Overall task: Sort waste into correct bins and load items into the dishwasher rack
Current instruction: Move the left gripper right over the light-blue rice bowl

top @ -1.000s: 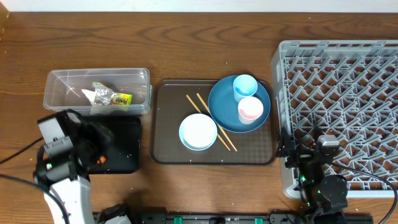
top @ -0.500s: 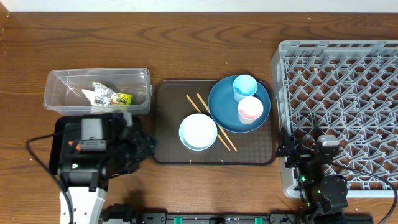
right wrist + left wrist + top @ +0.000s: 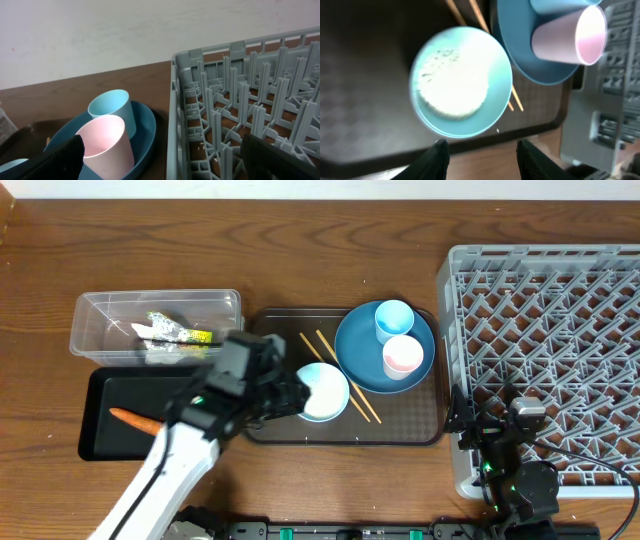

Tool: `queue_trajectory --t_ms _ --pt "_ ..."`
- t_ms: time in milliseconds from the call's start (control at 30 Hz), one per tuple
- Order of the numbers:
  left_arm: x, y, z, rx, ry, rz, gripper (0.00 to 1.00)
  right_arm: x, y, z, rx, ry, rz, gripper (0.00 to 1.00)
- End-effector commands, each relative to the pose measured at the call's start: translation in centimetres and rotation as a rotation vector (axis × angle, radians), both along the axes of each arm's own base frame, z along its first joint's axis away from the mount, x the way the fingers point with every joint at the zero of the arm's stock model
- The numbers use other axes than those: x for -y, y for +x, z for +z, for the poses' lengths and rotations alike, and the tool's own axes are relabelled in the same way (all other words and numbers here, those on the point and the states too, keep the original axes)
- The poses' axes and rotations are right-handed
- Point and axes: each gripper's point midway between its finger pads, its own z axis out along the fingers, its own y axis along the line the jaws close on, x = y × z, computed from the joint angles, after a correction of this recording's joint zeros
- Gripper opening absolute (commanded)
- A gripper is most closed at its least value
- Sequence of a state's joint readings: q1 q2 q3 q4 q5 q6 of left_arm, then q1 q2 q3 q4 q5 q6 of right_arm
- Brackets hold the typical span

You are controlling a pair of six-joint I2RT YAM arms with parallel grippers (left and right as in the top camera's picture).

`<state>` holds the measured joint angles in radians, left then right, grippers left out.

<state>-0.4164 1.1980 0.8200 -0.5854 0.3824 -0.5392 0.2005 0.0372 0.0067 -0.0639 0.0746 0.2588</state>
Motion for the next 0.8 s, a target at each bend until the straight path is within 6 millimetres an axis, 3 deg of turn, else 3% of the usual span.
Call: queue_trajectory --t_ms 0,133,300,767 --pt "-0.6 1.5 -2.0 -0.002 0.124 0.051 0.47 0.0 0.0 -0.1 -0.003 -0.006 -0.001 0.99" --pt "-0.8 1.8 -4.6 -0.067 0.170 0.073 0.32 0.0 0.0 -0.1 -0.004 -0.007 -0.001 0.99" --pt "-0.8 1.9 -6.4 -0.111 0.195 0.069 0.29 0.0 0.0 -0.2 -0.006 -0.007 -0.001 0.99" --pt "-0.3 2.8 -6.2 -0.077 0.176 0.071 0.30 0.0 0.0 -0.2 -0.006 -0.007 -0.001 0.99"
